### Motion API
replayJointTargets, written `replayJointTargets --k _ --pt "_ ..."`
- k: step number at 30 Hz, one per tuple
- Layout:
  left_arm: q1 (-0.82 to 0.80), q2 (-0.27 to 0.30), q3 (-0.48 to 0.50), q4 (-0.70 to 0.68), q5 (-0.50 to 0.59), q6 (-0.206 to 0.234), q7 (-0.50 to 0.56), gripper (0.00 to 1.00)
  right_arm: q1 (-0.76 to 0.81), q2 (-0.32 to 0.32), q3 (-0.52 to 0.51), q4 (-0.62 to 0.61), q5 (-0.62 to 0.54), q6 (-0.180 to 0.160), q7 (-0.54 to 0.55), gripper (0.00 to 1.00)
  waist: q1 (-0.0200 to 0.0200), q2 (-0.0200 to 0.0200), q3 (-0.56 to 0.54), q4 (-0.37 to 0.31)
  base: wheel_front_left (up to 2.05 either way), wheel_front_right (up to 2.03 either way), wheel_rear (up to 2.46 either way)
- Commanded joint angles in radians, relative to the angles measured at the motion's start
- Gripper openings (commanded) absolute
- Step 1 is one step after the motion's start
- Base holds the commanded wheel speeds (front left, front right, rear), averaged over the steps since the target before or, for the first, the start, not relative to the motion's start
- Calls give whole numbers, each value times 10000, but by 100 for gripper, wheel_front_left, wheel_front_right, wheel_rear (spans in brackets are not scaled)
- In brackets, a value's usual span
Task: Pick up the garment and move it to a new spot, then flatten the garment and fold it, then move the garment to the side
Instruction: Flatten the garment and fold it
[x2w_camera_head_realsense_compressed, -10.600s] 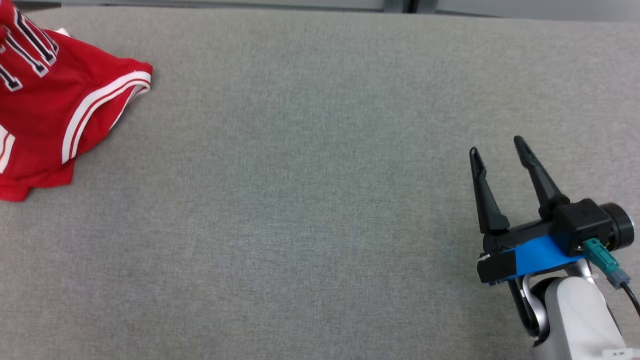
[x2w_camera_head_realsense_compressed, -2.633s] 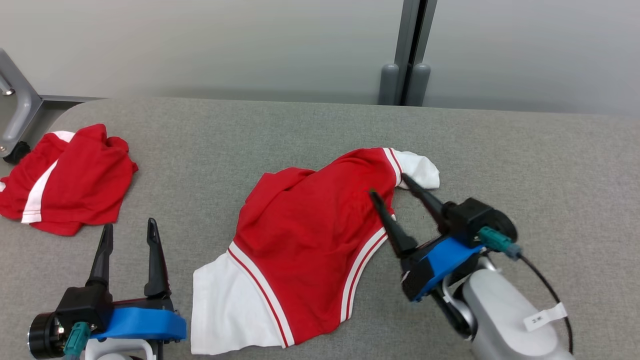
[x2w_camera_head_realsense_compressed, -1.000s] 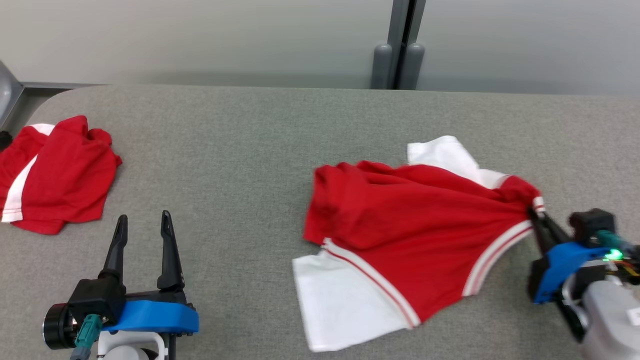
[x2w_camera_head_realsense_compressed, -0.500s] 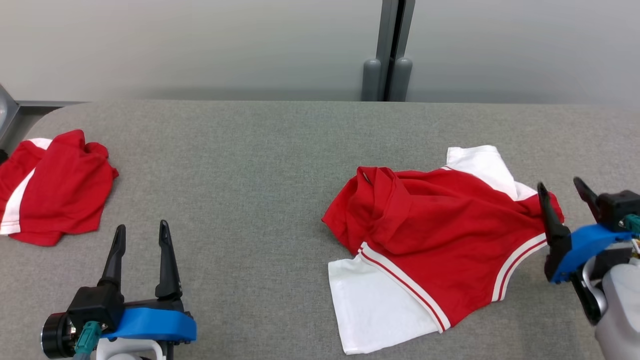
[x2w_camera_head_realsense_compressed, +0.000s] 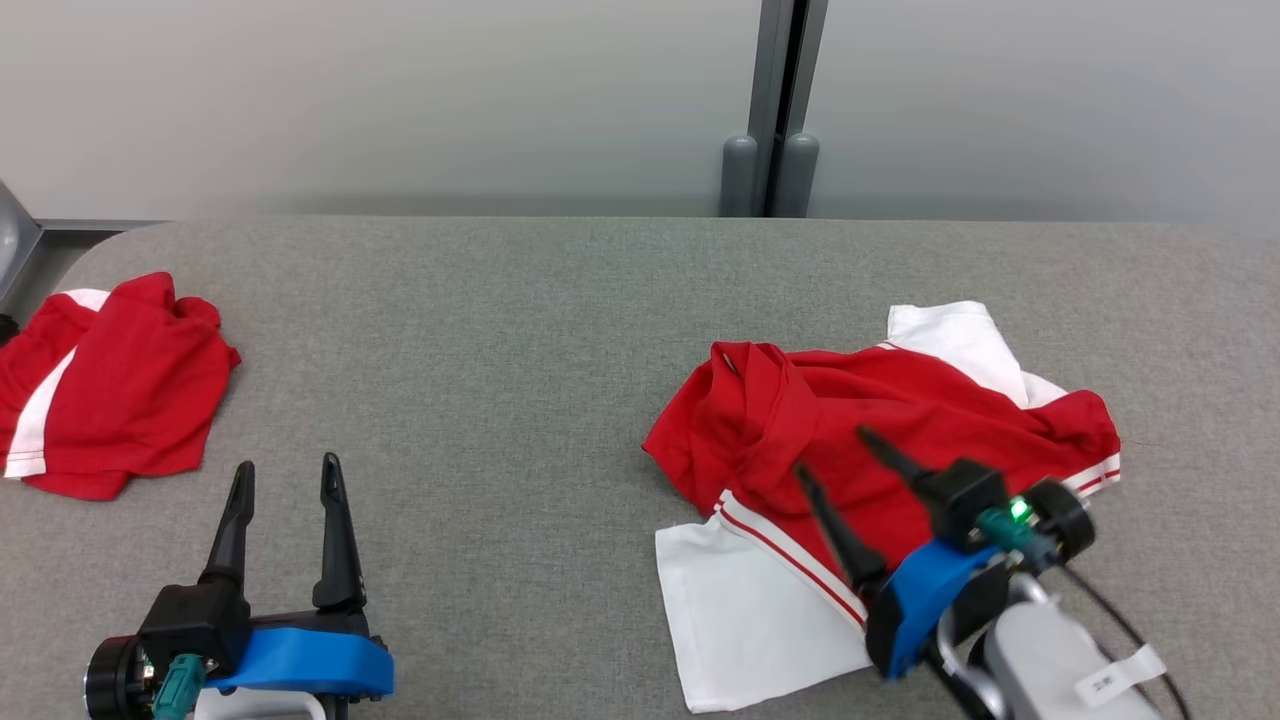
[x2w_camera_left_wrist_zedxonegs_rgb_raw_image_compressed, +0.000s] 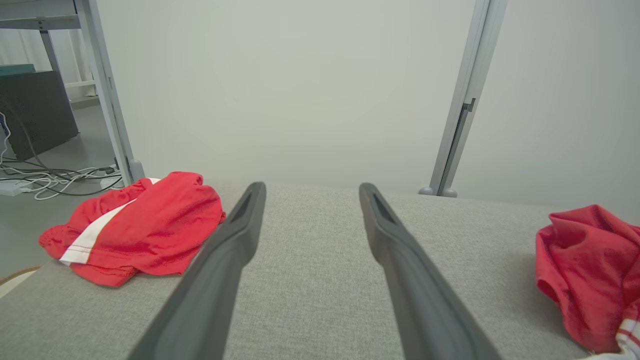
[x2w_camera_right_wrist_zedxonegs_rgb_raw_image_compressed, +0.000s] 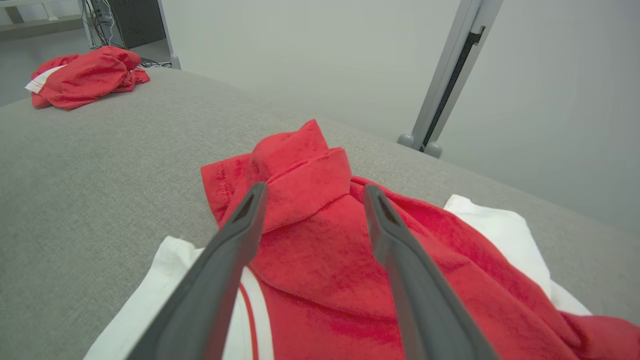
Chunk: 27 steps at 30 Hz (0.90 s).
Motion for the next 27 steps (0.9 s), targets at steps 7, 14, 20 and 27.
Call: replayJointTargets --k 7,14,20,27 --pt "-55 -14 -101 -16 -82 20 -48 100 1166 -550 1216 -969 453 2 1887 100 0 1 146 -1 0 0 0" --pt "-241 -13 -161 -24 -186 93 -49 100 1754 -1168 965 -1176 123 2 2645 100 0 1 377 8 0 0 0" --pt "-347 -14 -237 0 -243 138 -49 100 2005 -1053 944 -697 65 2 3019 100 0 1 505 28 0 0 0" --pt "-208 -17 -186 19 -241 164 -49 100 2147 -1089 520 -431 268 1 2832 0 0 1 399 -96 0 0 0"
